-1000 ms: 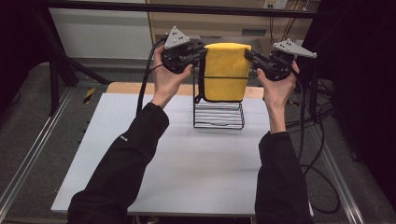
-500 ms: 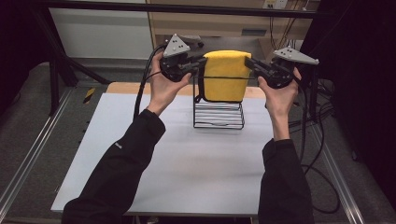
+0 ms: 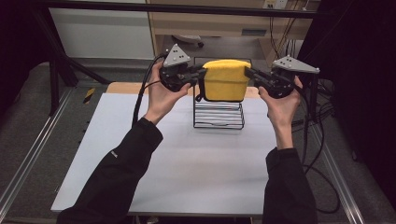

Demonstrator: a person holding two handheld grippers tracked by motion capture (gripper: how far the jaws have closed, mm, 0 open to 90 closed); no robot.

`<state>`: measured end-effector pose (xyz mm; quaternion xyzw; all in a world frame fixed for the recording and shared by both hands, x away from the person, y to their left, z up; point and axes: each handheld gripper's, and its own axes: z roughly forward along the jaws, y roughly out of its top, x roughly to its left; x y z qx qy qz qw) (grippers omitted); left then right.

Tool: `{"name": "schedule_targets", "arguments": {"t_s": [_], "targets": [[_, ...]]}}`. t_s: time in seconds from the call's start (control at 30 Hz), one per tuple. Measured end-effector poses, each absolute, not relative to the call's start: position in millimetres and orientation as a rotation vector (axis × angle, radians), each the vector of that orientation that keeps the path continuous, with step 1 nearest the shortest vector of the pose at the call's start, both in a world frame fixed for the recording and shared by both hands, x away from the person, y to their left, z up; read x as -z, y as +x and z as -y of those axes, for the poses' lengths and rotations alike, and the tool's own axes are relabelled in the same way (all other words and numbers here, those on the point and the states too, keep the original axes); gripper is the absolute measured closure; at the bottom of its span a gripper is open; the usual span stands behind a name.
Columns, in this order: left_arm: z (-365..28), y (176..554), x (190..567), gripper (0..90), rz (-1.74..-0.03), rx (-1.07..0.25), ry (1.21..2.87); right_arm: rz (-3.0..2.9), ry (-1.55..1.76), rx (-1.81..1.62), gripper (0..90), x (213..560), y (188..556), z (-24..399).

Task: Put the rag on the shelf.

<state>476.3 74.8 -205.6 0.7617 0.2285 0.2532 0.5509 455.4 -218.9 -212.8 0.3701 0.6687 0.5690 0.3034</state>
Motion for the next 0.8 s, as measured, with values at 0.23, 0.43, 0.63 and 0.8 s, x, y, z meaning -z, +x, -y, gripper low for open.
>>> {"name": "schedule_targets", "arguments": {"t_s": [0.23,0.43,0.63,0.8], "targets": [[-73.8,473.7,215.7,74.3,-0.551,-0.587,1.834,-1.808,0.985,-1.497,82.9,221.8,449.6,219.5],[-73.7,471.9,226.6,73.6,-0.553,-0.569,1.855,-1.833,0.974,-1.484,82.7,230.0,445.8,219.5],[-72.8,469.7,234.8,72.6,-0.551,-0.564,1.878,-1.851,0.975,-1.478,82.6,241.7,443.7,220.2],[-73.4,467.8,238.7,70.3,-0.558,-0.552,1.899,-1.853,0.981,-1.491,82.4,248.6,443.3,221.8]]}}
